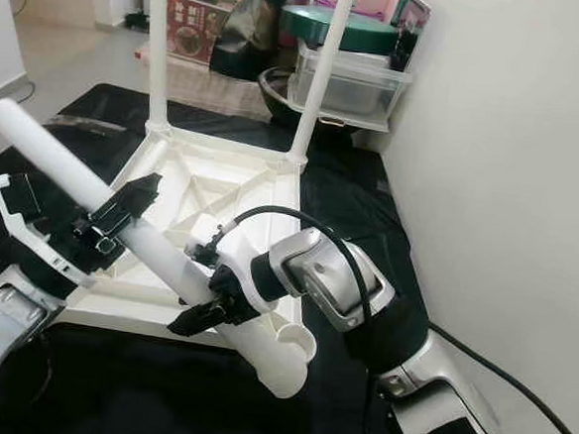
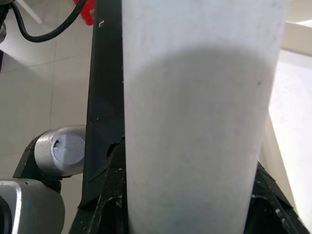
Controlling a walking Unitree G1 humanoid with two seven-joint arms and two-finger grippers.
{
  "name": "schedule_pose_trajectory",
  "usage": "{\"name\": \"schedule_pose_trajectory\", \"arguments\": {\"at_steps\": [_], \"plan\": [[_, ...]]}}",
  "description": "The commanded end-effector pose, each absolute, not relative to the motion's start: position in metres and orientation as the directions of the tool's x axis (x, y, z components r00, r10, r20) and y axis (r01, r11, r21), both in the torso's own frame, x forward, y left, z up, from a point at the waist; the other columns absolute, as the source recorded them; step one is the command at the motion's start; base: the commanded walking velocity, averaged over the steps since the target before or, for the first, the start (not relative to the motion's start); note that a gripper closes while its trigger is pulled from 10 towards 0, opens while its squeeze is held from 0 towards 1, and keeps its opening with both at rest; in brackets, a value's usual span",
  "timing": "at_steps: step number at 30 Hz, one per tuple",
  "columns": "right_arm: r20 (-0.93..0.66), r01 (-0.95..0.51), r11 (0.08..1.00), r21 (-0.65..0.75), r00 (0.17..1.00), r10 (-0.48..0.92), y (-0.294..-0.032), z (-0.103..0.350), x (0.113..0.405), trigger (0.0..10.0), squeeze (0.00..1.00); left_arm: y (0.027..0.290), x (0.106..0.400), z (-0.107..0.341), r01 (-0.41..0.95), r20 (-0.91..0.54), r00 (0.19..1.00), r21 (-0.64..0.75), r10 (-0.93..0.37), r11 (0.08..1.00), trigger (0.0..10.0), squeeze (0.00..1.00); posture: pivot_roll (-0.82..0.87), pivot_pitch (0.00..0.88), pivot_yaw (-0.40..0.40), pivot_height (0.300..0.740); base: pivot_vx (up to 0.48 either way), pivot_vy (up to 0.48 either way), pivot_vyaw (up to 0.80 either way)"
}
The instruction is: Building children table
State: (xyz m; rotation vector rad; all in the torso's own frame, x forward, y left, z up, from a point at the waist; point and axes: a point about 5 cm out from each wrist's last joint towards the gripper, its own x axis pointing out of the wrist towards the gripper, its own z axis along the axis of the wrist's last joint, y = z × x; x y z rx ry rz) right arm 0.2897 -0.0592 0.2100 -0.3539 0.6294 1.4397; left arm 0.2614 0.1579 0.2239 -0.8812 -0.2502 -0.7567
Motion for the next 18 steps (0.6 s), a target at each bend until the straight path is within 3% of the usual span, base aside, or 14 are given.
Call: {"name": "schedule_pose_trajectory", "arguments": {"at_steps": [1,7,12,14,16,17,18], "plan": [[-0.579,-0.982,0.111,0.150,0.004,0.816,-0.061,0.213,0.288,0.0,0.00,0.153,0.262,0.224,0.700,0.499,0.705,-0.604,-0.504,0.381,10.0,1.00,0.06,0.000,-0.144,0.740,0.000,0.000,0.00],[-0.562,-0.972,0.168,0.165,0.047,0.826,-0.076,0.220,0.292,0.0,0.00,0.156,0.255,0.230,0.733,0.547,0.672,-0.587,-0.498,0.345,10.0,1.00,0.06,0.000,-0.144,0.740,0.000,0.000,0.00],[-0.530,-0.961,0.233,0.150,0.121,0.839,-0.111,0.235,0.301,0.0,0.00,0.163,0.245,0.236,0.759,0.583,0.644,-0.568,-0.495,0.319,10.0,1.00,0.06,0.000,-0.149,0.740,0.000,0.000,0.00],[-0.530,-0.961,0.233,0.150,0.121,0.839,-0.111,0.235,0.301,0.0,0.00,0.163,0.245,0.236,0.759,0.583,0.644,-0.568,-0.495,0.319,10.0,1.00,0.06,0.000,-0.149,0.740,0.000,0.000,0.00],[-0.517,-0.941,0.314,0.122,0.210,0.830,-0.131,0.243,0.312,0.0,0.00,0.165,0.239,0.236,0.768,0.585,0.632,-0.562,-0.508,0.309,10.0,1.00,0.06,0.000,-0.151,0.740,0.000,0.000,0.00],[-0.517,-0.941,0.314,0.122,0.210,0.830,-0.131,0.243,0.312,0.0,0.00,0.165,0.239,0.236,0.768,0.585,0.632,-0.562,-0.508,0.309,10.0,1.00,0.06,0.000,-0.151,0.740,0.000,0.000,0.00],[-0.495,-0.923,0.371,0.103,0.276,0.824,-0.143,0.251,0.318,0.0,0.00,0.168,0.238,0.234,0.748,0.566,0.657,-0.574,-0.499,0.334,10.0,1.00,0.06,0.000,-0.146,0.740,0.000,0.000,0.00]]}}
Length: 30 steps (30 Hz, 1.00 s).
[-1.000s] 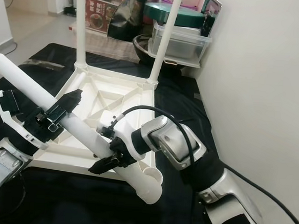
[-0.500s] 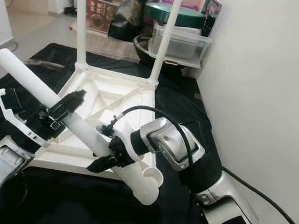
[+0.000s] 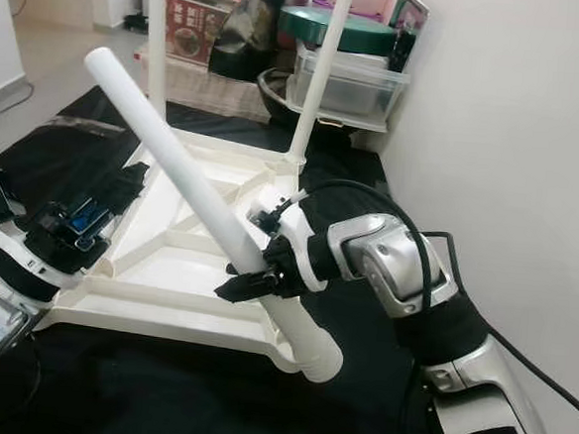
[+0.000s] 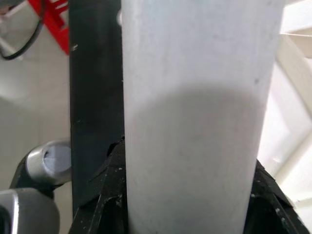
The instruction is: Building children table
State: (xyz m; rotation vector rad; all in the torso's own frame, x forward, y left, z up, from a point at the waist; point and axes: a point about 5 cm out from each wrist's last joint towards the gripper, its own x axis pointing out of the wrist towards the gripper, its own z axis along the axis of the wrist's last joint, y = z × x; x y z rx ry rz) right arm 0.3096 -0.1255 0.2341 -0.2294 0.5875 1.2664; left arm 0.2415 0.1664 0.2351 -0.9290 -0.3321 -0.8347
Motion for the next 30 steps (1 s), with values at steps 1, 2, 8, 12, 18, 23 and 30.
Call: {"name": "schedule_pose_trajectory", "arguments": {"at_steps": [1,2,8,12,18,23,30], "plan": [[-0.495,-0.923,0.371,0.103,0.276,0.824,-0.143,0.251,0.318,0.0,0.00,0.168,0.238,0.234,0.748,0.566,0.657,-0.574,-0.499,0.334,10.0,1.00,0.06,0.000,-0.146,0.740,0.000,0.000,0.00],[-0.472,-0.905,0.417,0.086,0.332,0.817,-0.152,0.258,0.324,0.0,0.00,0.171,0.239,0.230,0.722,0.545,0.687,-0.589,-0.481,0.364,10.0,1.00,0.06,0.000,-0.147,0.740,0.000,0.000,0.00],[-0.347,-0.814,0.579,0.038,0.533,0.772,-0.170,0.283,0.345,0.0,0.00,0.179,0.253,0.214,0.558,0.383,0.829,-0.611,-0.408,0.561,10.0,0.00,0.06,0.000,-0.148,0.740,0.000,0.000,0.00],[-0.059,-0.566,0.812,0.141,0.814,0.577,-0.187,0.306,0.377,0.0,0.00,0.201,0.273,0.170,0.163,0.018,0.982,-0.580,-0.187,0.798,10.0,0.00,0.07,0.000,-0.141,0.740,0.000,0.000,0.00],[0.073,-0.430,0.842,0.327,0.900,0.431,-0.187,0.298,0.387,1.3,0.00,0.218,0.271,0.126,-0.085,-0.294,0.955,-0.410,-0.043,0.908,10.0,0.00,0.09,0.000,-0.136,0.740,0.000,0.000,0.00],[0.124,-0.374,0.827,0.420,0.926,0.356,-0.183,0.287,0.388,8.3,0.00,0.212,0.266,0.124,-0.021,-0.304,0.948,-0.370,-0.100,0.929,10.0,0.00,0.09,0.000,-0.132,0.740,0.000,0.000,0.00],[0.214,-0.378,0.782,0.495,0.926,0.312,-0.173,0.293,0.388,10.0,0.00,0.203,0.269,0.134,0.056,-0.224,0.965,-0.327,-0.135,0.943,10.0,0.00,0.09,0.000,-0.126,0.740,0.000,0.000,0.00]]}}
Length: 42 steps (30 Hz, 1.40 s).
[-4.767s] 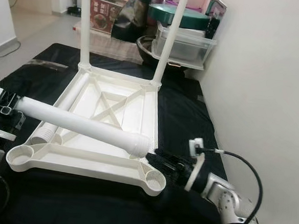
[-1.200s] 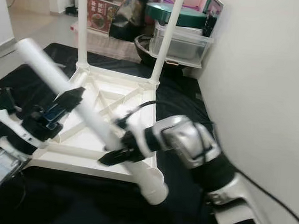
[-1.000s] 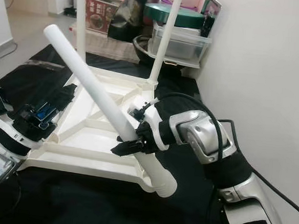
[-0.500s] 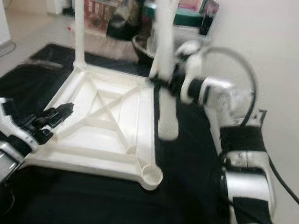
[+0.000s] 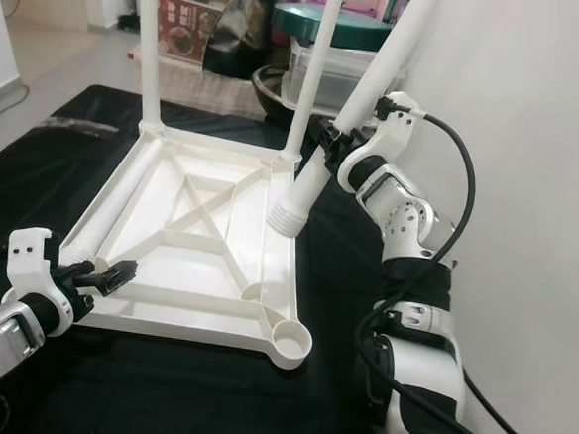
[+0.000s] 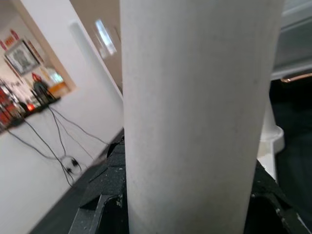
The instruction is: Building children table
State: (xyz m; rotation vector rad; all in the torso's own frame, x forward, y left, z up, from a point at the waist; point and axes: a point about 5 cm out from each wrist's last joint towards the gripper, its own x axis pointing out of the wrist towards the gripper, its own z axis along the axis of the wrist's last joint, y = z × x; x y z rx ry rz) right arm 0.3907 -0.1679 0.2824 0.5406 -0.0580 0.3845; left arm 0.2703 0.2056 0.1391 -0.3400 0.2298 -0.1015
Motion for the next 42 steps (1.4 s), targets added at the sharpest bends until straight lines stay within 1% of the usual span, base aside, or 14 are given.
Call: {"name": "schedule_pose_trajectory", "arguments": {"at_steps": [1,5,9,10,16,21,23,24,26,27,29,32,35,42], "plan": [[0.232,-0.379,0.777,0.502,0.925,0.301,-0.172,0.294,0.387,10.0,0.00,0.203,0.270,0.140,0.073,-0.185,0.974,-0.284,-0.130,0.956,10.0,0.00,0.09,0.000,-0.125,0.740,0.000,0.000,0.00],[0.236,-0.367,0.772,0.519,0.929,0.284,-0.168,0.289,0.386,10.0,0.00,0.203,0.273,0.159,0.097,-0.072,0.991,-0.170,-0.110,0.981,10.0,0.00,0.09,0.000,-0.125,0.740,0.000,0.000,0.00],[0.231,-0.364,0.769,0.526,0.931,0.283,-0.164,0.285,0.386,10.0,0.00,0.203,0.273,0.168,0.094,-0.038,0.994,-0.101,-0.098,0.990,10.0,0.00,0.10,0.000,-0.131,0.740,0.000,0.000,0.00],[0.231,-0.363,0.764,0.533,0.931,0.282,-0.161,0.283,0.385,10.0,0.00,0.202,0.273,0.172,0.096,-0.033,0.995,-0.029,-0.097,0.995,10.0,0.00,0.10,0.000,-0.131,0.740,0.000,0.000,0.00],[0.229,-0.359,0.756,0.547,0.933,0.277,-0.153,0.278,0.383,10.0,0.00,0.190,0.275,0.171,0.212,-0.072,0.974,-0.038,-0.214,0.977,10.0,0.00,0.10,0.000,-0.132,0.740,0.000,0.000,0.00],[0.287,-0.444,0.736,0.512,0.895,0.341,-0.146,0.284,0.377,10.0,0.00,0.182,0.270,0.167,0.309,-0.048,0.947,-0.116,-0.316,0.944,10.0,0.00,0.10,0.000,-0.127,0.740,0.000,0.000,0.00],[0.339,-0.551,0.698,0.457,0.834,0.436,-0.139,0.289,0.370,10.0,0.00,0.177,0.265,0.170,0.385,-0.002,0.921,-0.162,-0.390,0.909,10.0,0.00,0.10,0.000,-0.124,0.740,0.000,0.000,0.00],[0.339,-0.551,0.698,0.457,0.834,0.436,-0.139,0.289,0.370,10.0,0.00,0.177,0.265,0.170,0.385,-0.002,0.921,-0.162,-0.390,0.909,10.0,0.00,0.10,0.000,-0.124,0.740,0.000,0.000,0.00],[0.390,-0.728,0.588,0.352,0.686,0.615,-0.126,0.294,0.354,10.0,0.00,0.171,0.256,0.177,0.505,0.034,0.859,-0.225,-0.511,0.833,10.0,0.00,0.10,0.000,-0.129,0.740,0.000,0.000,0.00],[0.390,-0.728,0.588,0.352,0.686,0.615,-0.126,0.294,0.354,10.0,0.00,0.171,0.256,0.177,0.505,0.034,0.859,-0.225,-0.511,0.833,10.0,0.00,0.10,0.000,-0.129,0.740,0.000,0.000,0.00],[0.389,-0.842,0.470,0.267,0.540,0.747,-0.113,0.293,0.341,10.0,0.00,0.163,0.247,0.185,0.633,0.073,0.767,-0.241,-0.637,0.735,10.0,0.00,0.10,0.000,-0.130,0.740,0.000,0.000,0.00],[0.381,-0.875,0.420,0.241,0.483,0.789,-0.107,0.291,0.337,10.0,0.00,0.159,0.245,0.187,0.680,0.080,0.725,-0.241,-0.685,0.692,10.0,0.00,0.10,0.000,-0.130,0.740,0.000,0.000,0.00],[0.361,-0.936,0.299,0.184,0.348,0.865,-0.086,0.288,0.324,10.0,0.00,0.153,0.243,0.195,0.761,0.110,0.638,-0.242,-0.762,0.603,10.0,0.00,0.10,0.000,-0.128,0.740,0.000,0.000,0.00],[0.347,-0.961,0.222,0.162,0.266,0.899,-0.068,0.285,0.316,10.0,0.00,0.150,0.243,0.195,0.812,0.090,0.569,-0.219,-0.817,0.541,10.0,0.00,0.10,0.000,-0.124,0.740,0.000,0.000,0.00]]}}
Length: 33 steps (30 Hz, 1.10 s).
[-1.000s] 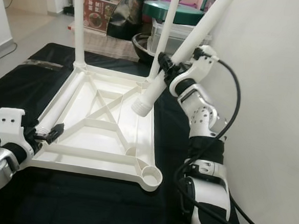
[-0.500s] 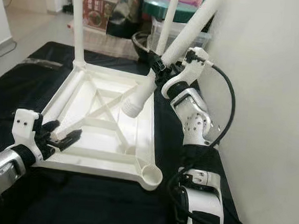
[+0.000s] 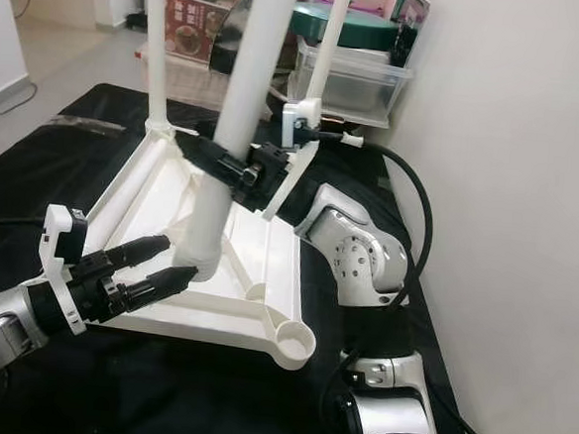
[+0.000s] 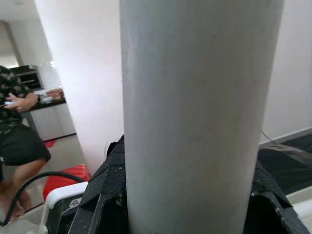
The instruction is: Building children table
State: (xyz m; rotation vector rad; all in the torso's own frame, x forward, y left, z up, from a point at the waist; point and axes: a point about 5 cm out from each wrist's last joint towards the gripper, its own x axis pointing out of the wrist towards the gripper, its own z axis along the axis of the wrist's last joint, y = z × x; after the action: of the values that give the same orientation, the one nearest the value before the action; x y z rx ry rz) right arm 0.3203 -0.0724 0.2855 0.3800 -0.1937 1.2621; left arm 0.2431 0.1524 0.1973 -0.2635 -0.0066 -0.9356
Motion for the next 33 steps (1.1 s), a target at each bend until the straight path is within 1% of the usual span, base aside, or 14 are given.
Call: {"name": "schedule_pose_trajectory", "arguments": {"at_steps": [1,2,6,8,10,16,17,18,19,20,21,22,23,33], "plan": [[0.341,-0.969,0.189,0.157,0.233,0.911,-0.063,0.285,0.312,10.0,0.00,0.150,0.243,0.194,0.824,0.076,0.550,-0.213,-0.832,0.525,10.0,0.00,0.10,0.000,-0.120,0.740,0.000,0.000,0.00],[0.340,-0.975,0.162,0.155,0.206,0.918,-0.060,0.285,0.308,10.0,0.00,0.150,0.244,0.193,0.836,0.062,0.529,-0.211,-0.846,0.507,10.0,0.00,0.10,0.000,-0.120,0.740,0.000,0.000,0.00],[0.338,-0.979,0.137,0.151,0.181,0.924,-0.057,0.285,0.305,10.0,0.00,0.151,0.245,0.193,0.848,0.050,0.507,-0.209,-0.860,0.488,10.0,0.00,0.10,0.000,-0.117,0.740,0.000,0.000,0.00],[0.334,-0.985,0.094,0.141,0.137,0.932,-0.052,0.286,0.300,10.0,0.00,0.149,0.246,0.189,0.876,0.007,0.450,-0.197,-0.893,0.440,10.0,0.00,0.09,0.000,-0.112,0.740,0.000,0.000,0.00],[0.332,-0.987,0.078,0.138,0.120,0.935,-0.049,0.286,0.298,10.0,0.00,0.149,0.246,0.187,0.886,-0.013,0.428,-0.190,-0.904,0.423,10.0,0.00,0.09,0.000,-0.112,0.740,0.000,0.000,0.00],[0.329,-0.990,0.052,0.133,0.094,0.940,-0.047,0.287,0.294,10.0,0.00,0.148,0.247,0.186,0.896,-0.028,0.407,-0.183,-0.913,0.405,10.0,0.00,0.08,0.000,-0.107,0.740,0.000,0.000,0.00],[0.327,-0.991,0.020,0.133,0.063,0.943,-0.043,0.287,0.290,10.0,0.00,0.146,0.246,0.185,0.913,-0.051,0.369,-0.167,-0.928,0.372,9.1,0.00,0.08,0.000,-0.106,0.740,0.000,0.000,0.00],[0.326,-0.991,-0.007,0.133,0.037,0.945,-0.040,0.287,0.287,10.0,0.00,0.145,0.245,0.185,0.925,-0.066,0.342,-0.153,-0.937,0.348,6.8,0.00,0.08,0.000,-0.107,0.740,0.000,0.000,0.00],[0.326,-0.991,-0.007,0.133,0.037,0.945,-0.040,0.287,0.287,10.0,0.00,0.145,0.245,0.185,0.925,-0.066,0.342,-0.153,-0.937,0.348,6.8,0.00,0.08,0.000,-0.107,0.740,0.000,0.000,0.00],[0.326,-0.990,-0.042,0.134,0.004,0.945,-0.036,0.287,0.283,10.0,0.00,0.143,0.245,0.187,0.939,-0.075,0.311,-0.127,-0.947,0.319,3.5,0.00,0.08,0.000,-0.108,0.740,0.000,0.000,0.00],[0.326,-0.990,-0.042,0.134,0.004,0.945,-0.036,0.287,0.283,10.0,0.00,0.143,0.245,0.187,0.939,-0.075,0.311,-0.127,-0.947,0.319,3.5,0.00,0.08,0.000,-0.108,0.740,0.000,0.000,0.00],[0.325,-0.989,-0.051,0.136,-0.004,0.946,-0.035,0.286,0.282,10.0,0.00,0.142,0.247,0.188,0.942,-0.074,0.308,-0.117,-0.949,0.315,2.3,0.00,0.08,0.000,-0.108,0.740,0.000,0.000,0.00],[0.324,-0.989,-0.056,0.139,-0.008,0.946,-0.034,0.286,0.281,10.0,0.00,0.142,0.248,0.190,0.946,-0.070,0.302,-0.104,-0.951,0.308,0.0,0.00,0.08,0.000,-0.108,0.740,0.000,0.000,0.00],[0.346,-0.982,-0.058,0.178,0.008,0.938,-0.027,0.283,0.278,10.0,0.00,0.138,0.253,0.203,0.947,-0.024,0.320,0.003,-0.947,0.320,0.0,0.00,0.08,0.000,-0.105,0.740,0.000,0.000,0.00]]}}
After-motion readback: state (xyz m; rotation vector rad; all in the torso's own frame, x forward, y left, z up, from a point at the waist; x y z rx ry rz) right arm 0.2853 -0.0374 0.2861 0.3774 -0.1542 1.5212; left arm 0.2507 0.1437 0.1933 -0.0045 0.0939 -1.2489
